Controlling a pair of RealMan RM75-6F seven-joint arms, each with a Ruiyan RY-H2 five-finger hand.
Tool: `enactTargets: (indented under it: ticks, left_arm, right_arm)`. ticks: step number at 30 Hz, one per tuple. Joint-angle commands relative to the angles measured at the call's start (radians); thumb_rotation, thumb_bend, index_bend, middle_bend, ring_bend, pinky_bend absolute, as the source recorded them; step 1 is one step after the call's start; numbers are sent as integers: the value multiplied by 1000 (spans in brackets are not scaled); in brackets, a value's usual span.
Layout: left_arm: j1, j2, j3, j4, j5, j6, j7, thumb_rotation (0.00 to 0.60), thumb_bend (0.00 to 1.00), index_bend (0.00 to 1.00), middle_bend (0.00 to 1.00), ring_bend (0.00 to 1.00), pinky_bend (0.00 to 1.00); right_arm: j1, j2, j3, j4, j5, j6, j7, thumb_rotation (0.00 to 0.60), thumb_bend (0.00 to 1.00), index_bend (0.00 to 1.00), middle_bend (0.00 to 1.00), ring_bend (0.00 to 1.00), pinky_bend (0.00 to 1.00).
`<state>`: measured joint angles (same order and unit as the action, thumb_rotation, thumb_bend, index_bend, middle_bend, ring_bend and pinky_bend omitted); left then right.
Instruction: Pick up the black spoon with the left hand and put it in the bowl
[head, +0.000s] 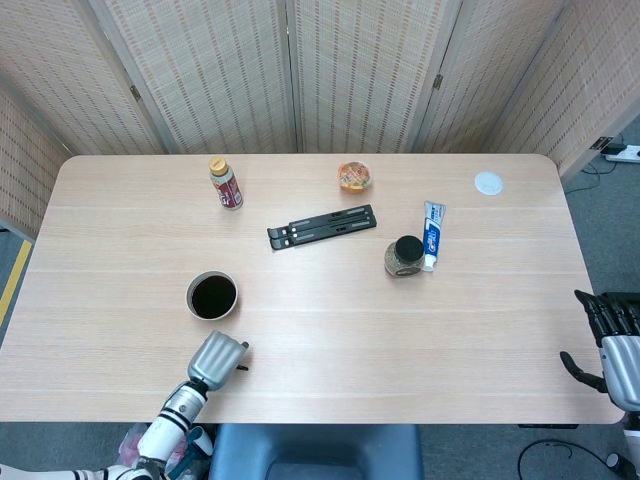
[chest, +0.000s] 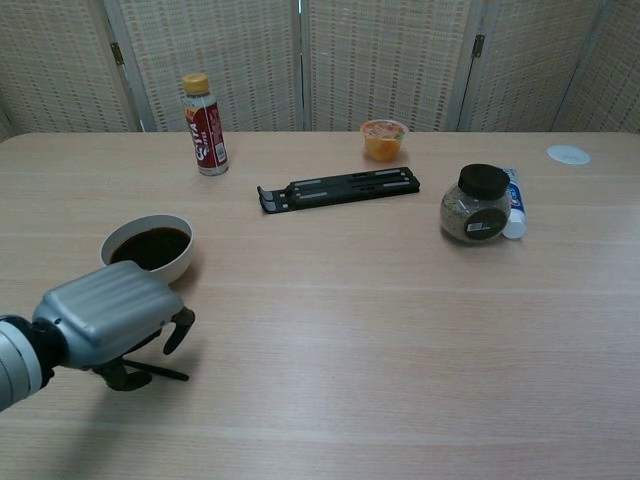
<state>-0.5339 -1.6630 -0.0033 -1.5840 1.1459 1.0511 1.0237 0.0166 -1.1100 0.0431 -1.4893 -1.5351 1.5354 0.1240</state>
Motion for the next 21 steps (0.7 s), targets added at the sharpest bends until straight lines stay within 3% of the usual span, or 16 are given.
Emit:
enactTargets:
  ticks: [1,21]
  left_arm:
    - [-12,-12,0,-7,-36,6,39,600,324,546,903,806,981]
    - [-65,-36,14,-41,-170,49,144,600,350,562,906,809,981]
  right_arm:
    - [0,-1,0,3,1,-1,2,600,193,0,134,126,91]
    - [-6,-7,0,23,3,4,22,600,193,0,134,126,91]
